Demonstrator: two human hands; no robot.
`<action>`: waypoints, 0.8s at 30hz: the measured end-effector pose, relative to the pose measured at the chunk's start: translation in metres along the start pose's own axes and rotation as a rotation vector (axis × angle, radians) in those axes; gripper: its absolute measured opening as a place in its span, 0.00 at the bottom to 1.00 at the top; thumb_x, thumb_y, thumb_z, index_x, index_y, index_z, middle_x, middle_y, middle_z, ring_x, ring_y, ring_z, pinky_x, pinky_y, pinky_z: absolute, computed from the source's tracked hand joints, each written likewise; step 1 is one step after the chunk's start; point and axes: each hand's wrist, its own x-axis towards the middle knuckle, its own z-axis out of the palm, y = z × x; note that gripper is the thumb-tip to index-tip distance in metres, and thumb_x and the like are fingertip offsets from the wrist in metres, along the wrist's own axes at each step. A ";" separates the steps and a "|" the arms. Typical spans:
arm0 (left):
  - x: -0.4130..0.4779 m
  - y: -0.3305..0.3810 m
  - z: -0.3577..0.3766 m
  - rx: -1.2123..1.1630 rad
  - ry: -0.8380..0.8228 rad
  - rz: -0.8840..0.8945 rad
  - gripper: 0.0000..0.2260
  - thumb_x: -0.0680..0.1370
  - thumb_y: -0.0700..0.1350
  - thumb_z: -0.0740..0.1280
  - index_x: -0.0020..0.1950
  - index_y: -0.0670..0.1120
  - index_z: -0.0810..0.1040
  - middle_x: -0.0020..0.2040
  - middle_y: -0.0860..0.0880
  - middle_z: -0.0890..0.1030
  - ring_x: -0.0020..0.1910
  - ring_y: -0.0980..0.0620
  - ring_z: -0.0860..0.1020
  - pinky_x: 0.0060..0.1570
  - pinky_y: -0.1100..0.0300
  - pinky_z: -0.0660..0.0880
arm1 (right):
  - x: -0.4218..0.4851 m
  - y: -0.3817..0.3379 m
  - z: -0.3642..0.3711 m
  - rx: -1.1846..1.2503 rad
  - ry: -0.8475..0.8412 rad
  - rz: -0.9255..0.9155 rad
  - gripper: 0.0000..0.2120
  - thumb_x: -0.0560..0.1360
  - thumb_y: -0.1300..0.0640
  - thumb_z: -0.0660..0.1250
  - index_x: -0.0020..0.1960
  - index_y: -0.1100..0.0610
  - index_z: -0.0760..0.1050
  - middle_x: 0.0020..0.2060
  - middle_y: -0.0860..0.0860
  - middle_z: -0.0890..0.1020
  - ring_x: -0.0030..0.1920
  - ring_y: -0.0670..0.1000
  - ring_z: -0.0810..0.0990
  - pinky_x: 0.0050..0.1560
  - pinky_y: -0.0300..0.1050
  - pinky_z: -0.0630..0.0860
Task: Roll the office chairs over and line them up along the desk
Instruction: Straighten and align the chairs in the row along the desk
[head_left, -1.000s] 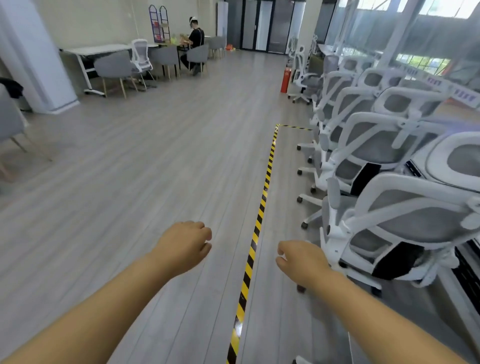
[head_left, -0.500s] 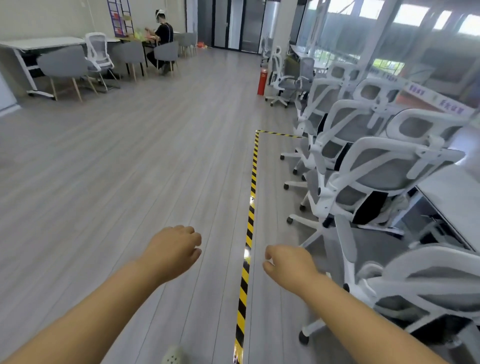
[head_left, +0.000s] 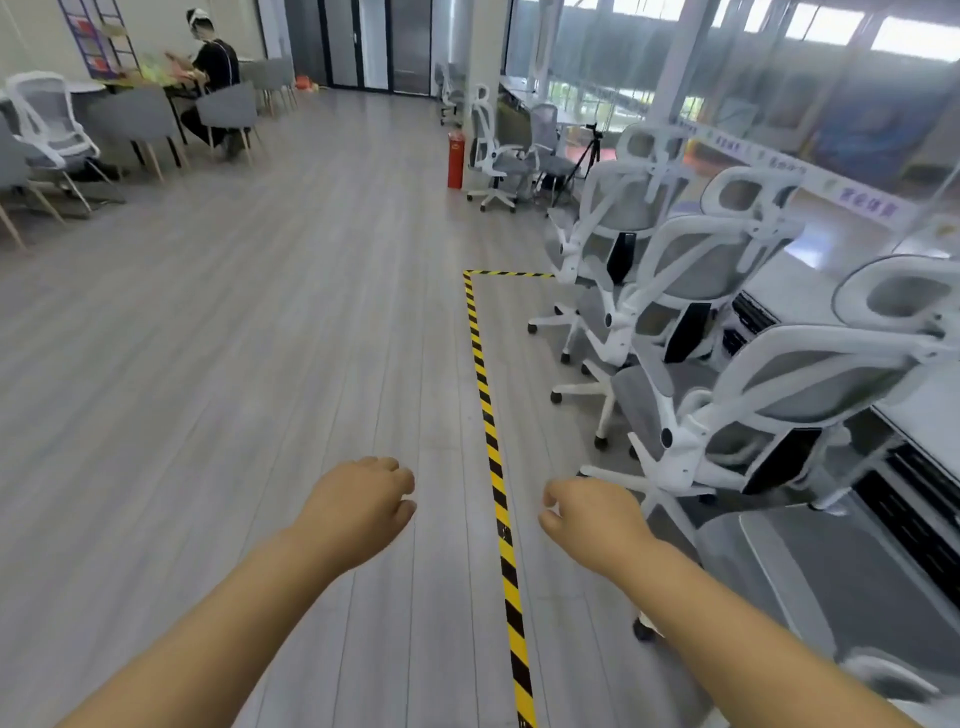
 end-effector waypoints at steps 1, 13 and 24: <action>0.017 -0.010 0.004 -0.019 -0.006 -0.002 0.14 0.80 0.52 0.55 0.61 0.50 0.74 0.55 0.54 0.77 0.52 0.54 0.75 0.41 0.63 0.64 | 0.019 0.001 -0.001 0.007 0.006 0.014 0.13 0.78 0.51 0.57 0.57 0.53 0.74 0.43 0.50 0.81 0.42 0.51 0.79 0.41 0.45 0.77; 0.294 -0.121 0.028 -0.127 -0.032 -0.041 0.14 0.79 0.54 0.56 0.62 0.53 0.73 0.57 0.56 0.76 0.53 0.56 0.74 0.44 0.65 0.65 | 0.319 0.042 -0.041 0.035 0.022 0.021 0.12 0.78 0.51 0.57 0.55 0.54 0.75 0.45 0.50 0.81 0.44 0.51 0.79 0.37 0.43 0.70; 0.529 -0.253 0.045 -0.154 -0.056 -0.076 0.15 0.80 0.53 0.55 0.63 0.52 0.73 0.58 0.56 0.76 0.54 0.55 0.74 0.48 0.63 0.69 | 0.595 0.031 -0.082 0.026 0.016 -0.012 0.12 0.77 0.50 0.57 0.54 0.53 0.75 0.46 0.49 0.81 0.43 0.50 0.78 0.43 0.45 0.77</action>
